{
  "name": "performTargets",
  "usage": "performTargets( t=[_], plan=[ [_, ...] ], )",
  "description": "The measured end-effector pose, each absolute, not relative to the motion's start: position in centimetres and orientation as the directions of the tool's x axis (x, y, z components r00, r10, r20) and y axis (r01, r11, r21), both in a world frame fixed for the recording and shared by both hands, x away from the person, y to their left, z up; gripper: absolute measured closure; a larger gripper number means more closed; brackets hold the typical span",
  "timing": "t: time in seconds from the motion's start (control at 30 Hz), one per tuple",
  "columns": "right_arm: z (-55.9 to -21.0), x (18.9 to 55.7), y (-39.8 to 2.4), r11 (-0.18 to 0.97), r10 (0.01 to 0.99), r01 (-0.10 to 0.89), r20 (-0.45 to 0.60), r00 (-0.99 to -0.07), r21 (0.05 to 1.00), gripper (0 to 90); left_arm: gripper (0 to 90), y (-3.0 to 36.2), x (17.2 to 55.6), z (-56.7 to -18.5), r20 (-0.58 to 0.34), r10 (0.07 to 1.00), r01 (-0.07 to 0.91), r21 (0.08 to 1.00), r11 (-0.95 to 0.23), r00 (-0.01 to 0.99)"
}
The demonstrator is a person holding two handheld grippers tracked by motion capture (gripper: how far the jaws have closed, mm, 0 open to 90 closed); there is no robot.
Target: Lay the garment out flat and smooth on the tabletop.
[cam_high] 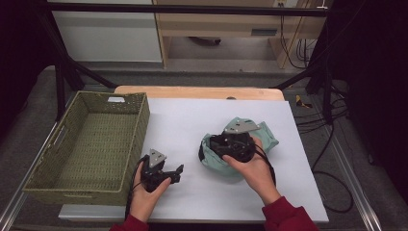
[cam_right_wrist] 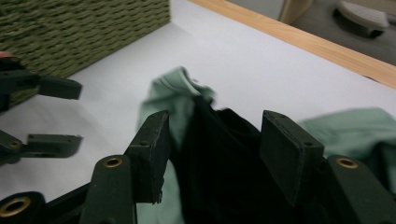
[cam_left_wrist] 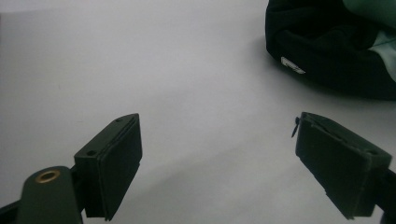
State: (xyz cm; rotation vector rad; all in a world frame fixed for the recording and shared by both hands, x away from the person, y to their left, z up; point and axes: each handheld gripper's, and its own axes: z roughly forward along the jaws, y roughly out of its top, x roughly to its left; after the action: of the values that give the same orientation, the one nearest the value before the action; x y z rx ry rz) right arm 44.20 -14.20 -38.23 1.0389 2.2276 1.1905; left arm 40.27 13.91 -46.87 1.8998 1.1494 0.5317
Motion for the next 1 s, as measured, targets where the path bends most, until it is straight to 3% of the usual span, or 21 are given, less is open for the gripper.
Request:
performTargets(
  t=[0.37, 0.7, 0.73, 0.87, 1.0],
  plan=[
    [-39.4, 44.8, -19.3, 0.314, 0.838, 0.479, -0.003, -0.545, 0.819, 46.4, 14.6, 13.5, 40.2, -47.0, -0.048, 0.865, 0.514, 0.820, -0.251, 0.500],
    [-42.6, 46.2, -20.4, 0.315, 0.873, 0.554, -0.005, -0.488, 0.771, 44.8, 14.3, 13.4, 40.1, -47.0, -0.054, 0.856, 0.507, 0.824, -0.252, 0.514],
    [-42.9, 46.2, -20.4, 0.320, 0.872, 0.557, -0.008, -0.489, 0.767, 46.6, 14.3, 13.3, 40.0, -47.0, -0.052, 0.855, 0.506, 0.824, -0.256, 0.516],
    [-43.4, 46.0, -20.2, 0.367, 0.844, 0.543, -0.024, -0.536, 0.755, 76.2, 14.3, 13.0, 39.9, -47.1, -0.045, 0.854, 0.508, 0.820, -0.265, 0.518],
    [-43.4, 46.2, -19.9, 0.380, 0.830, 0.535, -0.023, -0.558, 0.755, 89.8, 14.3, 12.8, 39.9, -47.1, -0.041, 0.852, 0.512, 0.814, -0.275, 0.522]
  ],
)
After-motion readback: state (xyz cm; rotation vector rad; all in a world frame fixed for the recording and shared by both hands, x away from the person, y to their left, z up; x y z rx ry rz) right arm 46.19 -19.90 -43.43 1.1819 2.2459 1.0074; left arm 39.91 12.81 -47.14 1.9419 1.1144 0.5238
